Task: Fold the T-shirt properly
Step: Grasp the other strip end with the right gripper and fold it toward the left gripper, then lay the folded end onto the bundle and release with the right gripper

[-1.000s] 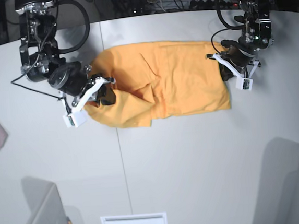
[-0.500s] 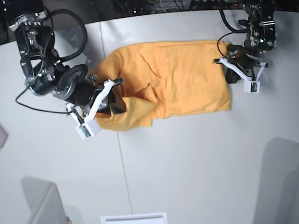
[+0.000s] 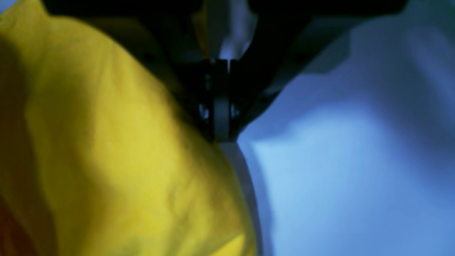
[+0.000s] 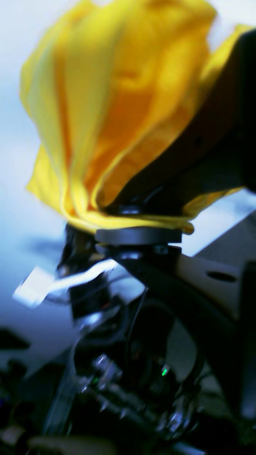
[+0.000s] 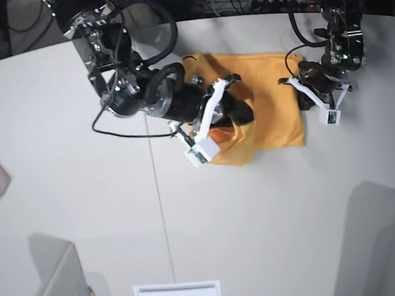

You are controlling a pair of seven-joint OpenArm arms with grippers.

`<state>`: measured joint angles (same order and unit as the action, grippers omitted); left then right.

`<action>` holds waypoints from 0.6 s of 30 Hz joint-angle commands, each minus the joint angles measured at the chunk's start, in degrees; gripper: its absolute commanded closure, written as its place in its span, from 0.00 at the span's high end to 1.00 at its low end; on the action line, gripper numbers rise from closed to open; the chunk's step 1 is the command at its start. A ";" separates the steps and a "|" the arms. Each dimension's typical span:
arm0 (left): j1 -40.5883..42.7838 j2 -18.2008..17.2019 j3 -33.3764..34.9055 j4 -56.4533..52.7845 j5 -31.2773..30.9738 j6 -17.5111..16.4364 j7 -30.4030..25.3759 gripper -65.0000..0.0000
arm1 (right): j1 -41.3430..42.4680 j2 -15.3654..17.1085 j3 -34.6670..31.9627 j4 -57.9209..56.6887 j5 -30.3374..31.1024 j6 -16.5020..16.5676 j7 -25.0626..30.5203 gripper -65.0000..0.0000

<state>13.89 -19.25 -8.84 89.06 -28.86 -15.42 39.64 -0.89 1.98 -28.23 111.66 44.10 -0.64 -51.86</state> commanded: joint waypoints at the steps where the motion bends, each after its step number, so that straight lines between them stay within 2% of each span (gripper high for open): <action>1: -0.04 -0.49 -0.17 0.83 0.16 -0.27 2.25 0.00 | 1.37 -1.05 -1.00 -0.76 0.87 0.42 1.70 0.00; 5: 0.22 0.30 0.71 1.01 0.16 -0.27 2.60 0.00 | 3.57 -4.13 -4.87 -7.08 -0.54 0.34 4.51 0.00; 7: 0.31 0.48 2.56 1.01 0.16 -0.27 2.60 0.00 | 4.09 -5.71 -6.98 -9.37 -3.88 0.34 6.54 0.00; 12: 0.31 0.83 5.98 0.92 0.16 -0.27 2.43 0.00 | 4.89 -8.97 -9.53 -13.59 -10.91 0.34 6.98 0.00; 16: 0.13 0.92 5.54 1.01 0.16 -0.27 2.43 0.00 | 7.70 -9.32 -13.75 -16.93 -12.40 0.34 7.33 0.00; 18: 0.04 0.65 5.10 1.01 0.16 -0.27 2.34 0.00 | 8.67 -9.67 -15.07 -19.48 -12.49 0.34 9.70 0.00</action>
<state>13.82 -17.85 -3.60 90.00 -30.06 -16.12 39.86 6.87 -6.68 -43.24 91.29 31.07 -0.82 -43.51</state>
